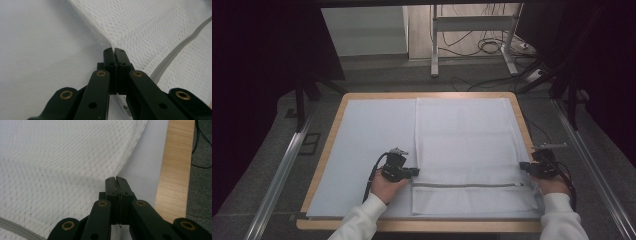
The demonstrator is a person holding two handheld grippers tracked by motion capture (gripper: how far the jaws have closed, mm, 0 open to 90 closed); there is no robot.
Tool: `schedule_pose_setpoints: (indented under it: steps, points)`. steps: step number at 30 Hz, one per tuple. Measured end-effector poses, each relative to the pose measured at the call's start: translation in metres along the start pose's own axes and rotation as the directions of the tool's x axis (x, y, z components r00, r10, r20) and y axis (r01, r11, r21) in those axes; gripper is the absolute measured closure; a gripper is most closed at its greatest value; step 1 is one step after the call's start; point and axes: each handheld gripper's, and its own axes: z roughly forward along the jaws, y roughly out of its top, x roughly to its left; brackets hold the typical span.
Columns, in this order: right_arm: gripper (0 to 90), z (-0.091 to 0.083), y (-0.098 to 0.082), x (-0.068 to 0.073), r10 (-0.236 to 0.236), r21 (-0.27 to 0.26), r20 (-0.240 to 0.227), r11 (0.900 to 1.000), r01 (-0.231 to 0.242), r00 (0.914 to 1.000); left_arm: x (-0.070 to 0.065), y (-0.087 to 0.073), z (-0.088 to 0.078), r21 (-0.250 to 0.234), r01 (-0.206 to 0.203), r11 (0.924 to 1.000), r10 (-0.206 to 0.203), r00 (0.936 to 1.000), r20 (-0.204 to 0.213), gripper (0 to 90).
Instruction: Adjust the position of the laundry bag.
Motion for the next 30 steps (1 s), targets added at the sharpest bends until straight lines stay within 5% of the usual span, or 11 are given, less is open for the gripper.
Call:
schedule_pose_setpoints:
  steps: [30]
  points:
    - [87.8, 0.011, 0.009, 0.033, -0.043, -0.015, -0.065, 0.999, 0.042, 0.997, 0.027, -0.009, -0.034, -0.046, 0.041, 0.9981, -0.042, 0.9991, -0.01, 89.7]
